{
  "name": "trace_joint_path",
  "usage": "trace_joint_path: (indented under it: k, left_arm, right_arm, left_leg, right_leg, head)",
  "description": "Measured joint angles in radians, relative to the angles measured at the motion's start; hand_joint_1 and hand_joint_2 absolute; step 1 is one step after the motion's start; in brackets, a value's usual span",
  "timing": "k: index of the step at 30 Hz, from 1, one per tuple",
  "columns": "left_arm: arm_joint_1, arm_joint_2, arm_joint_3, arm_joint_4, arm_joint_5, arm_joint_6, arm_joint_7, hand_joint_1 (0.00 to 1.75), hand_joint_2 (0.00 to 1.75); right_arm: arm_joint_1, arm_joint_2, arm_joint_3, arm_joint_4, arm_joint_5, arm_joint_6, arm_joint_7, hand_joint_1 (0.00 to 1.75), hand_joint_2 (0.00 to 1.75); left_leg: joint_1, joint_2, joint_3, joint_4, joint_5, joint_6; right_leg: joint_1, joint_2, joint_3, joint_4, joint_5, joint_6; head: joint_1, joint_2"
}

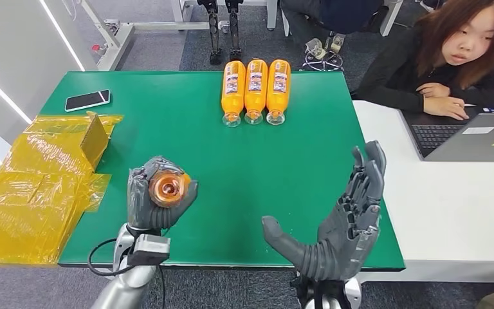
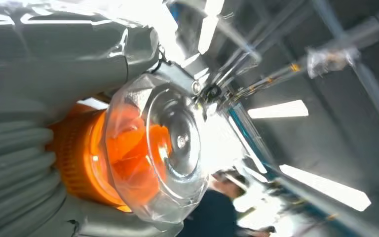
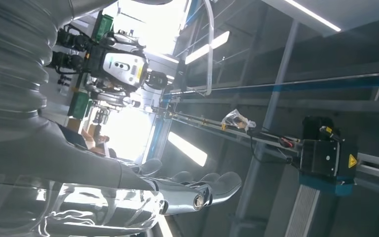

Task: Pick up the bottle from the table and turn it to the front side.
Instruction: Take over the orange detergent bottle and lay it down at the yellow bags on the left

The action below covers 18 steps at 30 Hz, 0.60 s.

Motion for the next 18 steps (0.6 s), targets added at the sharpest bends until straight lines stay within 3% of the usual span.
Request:
trace_joint_path:
  k: [3, 9, 13, 18]
  left_arm:
    - [-0.073, 0.055, -0.004, 0.080, -0.198, 0.027, 0.097, 1.58, 1.75]
    - [-0.184, 0.150, -0.044, 0.184, -0.479, -0.008, 0.254, 1.68, 1.75]
    - [-0.229, 0.207, -0.076, 0.206, -0.591, -0.074, 0.332, 1.71, 1.75]
    - [-0.258, 0.253, -0.103, 0.220, -0.638, -0.135, 0.366, 1.75, 1.75]
  right_arm:
    - [0.008, 0.000, 0.000, 0.000, -0.004, 0.000, 0.000, 0.00, 1.75]
    - [0.049, -0.003, -0.006, -0.002, -0.002, 0.000, 0.000, 0.00, 1.75]
    - [0.073, -0.012, -0.012, -0.007, -0.005, 0.000, 0.001, 0.00, 1.75]
    - [0.085, -0.022, -0.018, -0.008, -0.009, 0.000, 0.001, 0.00, 1.75]
  left_leg:
    - [0.000, 0.001, 0.000, 0.000, 0.001, -0.001]
    - [0.000, 0.002, 0.000, 0.000, 0.001, -0.001]
    - [0.000, 0.002, 0.000, 0.000, 0.001, -0.002]
    - [0.000, 0.003, 0.000, 0.000, 0.001, -0.002]
  right_leg:
    - [0.000, 0.001, -0.001, 0.001, 0.001, -0.001]
    - [0.000, 0.002, -0.002, 0.002, 0.001, -0.002]
    - [0.000, 0.003, -0.003, 0.002, 0.001, -0.002]
    - [0.000, 0.003, -0.003, 0.003, 0.001, -0.002]
  head:
    - [0.000, 0.000]
    - [0.000, 0.000]
    - [0.000, 0.000]
    - [0.000, 0.000]
